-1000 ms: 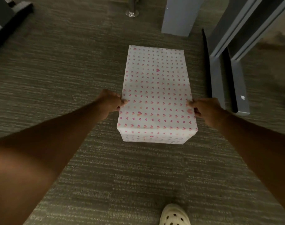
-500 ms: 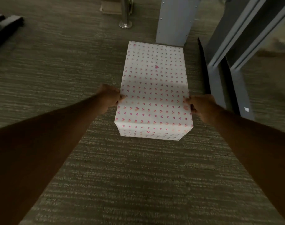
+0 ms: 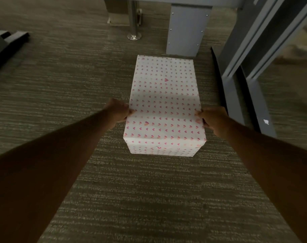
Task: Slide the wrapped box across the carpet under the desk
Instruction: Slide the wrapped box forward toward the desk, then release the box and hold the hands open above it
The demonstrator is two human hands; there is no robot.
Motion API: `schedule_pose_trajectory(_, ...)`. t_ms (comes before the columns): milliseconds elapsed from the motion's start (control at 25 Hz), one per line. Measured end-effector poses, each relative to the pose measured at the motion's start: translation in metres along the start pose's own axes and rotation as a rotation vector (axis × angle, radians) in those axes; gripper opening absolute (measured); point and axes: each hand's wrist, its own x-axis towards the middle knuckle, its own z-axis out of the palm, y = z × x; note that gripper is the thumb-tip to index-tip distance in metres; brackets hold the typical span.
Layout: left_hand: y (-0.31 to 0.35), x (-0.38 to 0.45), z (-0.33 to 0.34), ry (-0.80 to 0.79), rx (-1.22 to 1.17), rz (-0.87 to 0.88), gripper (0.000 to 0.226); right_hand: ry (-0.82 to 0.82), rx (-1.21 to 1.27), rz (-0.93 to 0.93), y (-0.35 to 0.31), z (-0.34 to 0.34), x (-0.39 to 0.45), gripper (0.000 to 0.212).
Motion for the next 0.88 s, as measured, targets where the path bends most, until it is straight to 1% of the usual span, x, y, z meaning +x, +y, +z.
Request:
schedule_pose_trajectory(80, 0.0, -0.001, 0.001, 0.007, 0.047, 0.018, 0.018, 0.008, -0.056, -0.036, 0.001, 0.0, -0.002, 0.016)
schedule_pose_trajectory(160, 0.0, -0.005, 0.003, 0.003, 0.15, 0.048, 0.025, 0.026, -0.096, -0.056, 0.002, 0.001, -0.004, 0.004)
schedule_pose_trajectory(200, 0.0, -0.007, 0.004, -0.004, 0.207, 0.075, 0.028, 0.035, -0.117, -0.074, 0.001, 0.001, -0.007, 0.008)
schedule_pose_trajectory(280, 0.001, -0.016, 0.006, 0.039, 0.356, 0.157, 0.04, 0.072, -0.229, -0.151, -0.003, 0.0, -0.012, 0.023)
schedule_pose_trajectory(360, -0.001, -0.022, 0.009, 0.168, 0.524, 0.263, 0.064, 0.132, -0.393, -0.306, -0.01, -0.001, -0.02, 0.034)
schedule_pose_trajectory(400, -0.001, -0.023, 0.009, 0.224, 0.611, 0.325, 0.075, 0.155, -0.425, -0.378, -0.013, -0.001, -0.025, 0.042)
schedule_pose_trajectory(480, 0.005, -0.024, 0.009, 0.306, 0.782, 0.478, 0.09, 0.187, -0.474, -0.515, -0.019, 0.001, -0.031, 0.058)
schedule_pose_trajectory(560, 0.015, -0.026, 0.008, 0.382, 0.911, 0.628, 0.098, 0.249, -0.646, -0.653, -0.024, 0.006, -0.034, 0.071)
schedule_pose_trajectory(680, 0.03, -0.03, 0.01, 0.471, 1.045, 0.791, 0.107, 0.295, -0.877, -0.738, -0.035, 0.01, -0.036, 0.091)
schedule_pose_trajectory(760, 0.037, -0.033, 0.01, 0.505, 1.089, 0.844, 0.109, 0.322, -0.962, -0.78, -0.04, 0.011, -0.036, 0.1)
schedule_pose_trajectory(880, 0.046, -0.038, 0.011, 0.508, 1.119, 0.87, 0.111, 0.334, -1.046, -0.809, -0.045, 0.009, -0.039, 0.108)
